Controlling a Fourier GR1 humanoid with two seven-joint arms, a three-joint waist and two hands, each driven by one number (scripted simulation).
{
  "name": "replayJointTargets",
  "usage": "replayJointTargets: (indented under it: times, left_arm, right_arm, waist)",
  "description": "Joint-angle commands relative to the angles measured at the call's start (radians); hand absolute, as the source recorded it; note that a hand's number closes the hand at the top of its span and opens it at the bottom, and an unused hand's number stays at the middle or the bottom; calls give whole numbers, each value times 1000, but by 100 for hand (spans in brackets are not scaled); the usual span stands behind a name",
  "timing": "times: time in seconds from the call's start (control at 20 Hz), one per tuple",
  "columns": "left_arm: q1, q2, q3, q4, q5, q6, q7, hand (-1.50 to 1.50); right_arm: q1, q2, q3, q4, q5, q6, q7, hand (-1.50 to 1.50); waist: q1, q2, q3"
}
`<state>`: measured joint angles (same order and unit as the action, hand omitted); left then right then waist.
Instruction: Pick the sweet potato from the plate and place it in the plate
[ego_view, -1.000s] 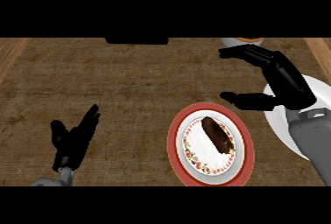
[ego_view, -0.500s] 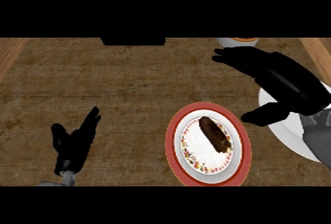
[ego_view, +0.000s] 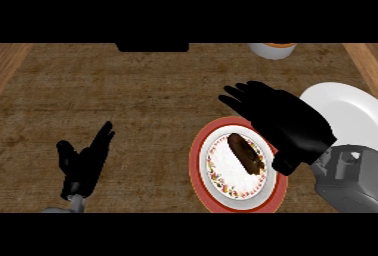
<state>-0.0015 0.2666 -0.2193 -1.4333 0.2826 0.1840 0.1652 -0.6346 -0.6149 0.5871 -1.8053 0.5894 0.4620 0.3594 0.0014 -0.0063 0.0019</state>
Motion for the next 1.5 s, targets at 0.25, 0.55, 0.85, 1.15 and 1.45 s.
replayJointTargets:
  times: [0.25,0.55,0.85,1.15,1.45]
  left_arm:
    - [10,-28,19,59,-18,-43,-29,0]
    - [26,-46,10,-8,-49,-16,26,0]
    - [27,-100,13,15,-80,-11,0,0]
    - [-3,-90,37,26,-89,-39,40,0]
    - [52,-85,66,10,-91,-76,-4,0]
  right_arm:
    - [138,134,138,-87,243,51,170,-150]
    - [162,205,123,139,332,1,90,-150]
    - [284,214,120,61,390,26,56,-150]
    - [263,273,147,158,539,-5,57,-150]
    - [294,321,139,192,650,-21,68,-150]
  waist:
    - [-4,4,-2]
    - [5,7,-2]
    - [-1,6,-2]
    - [1,6,-2]
    - [1,6,-2]
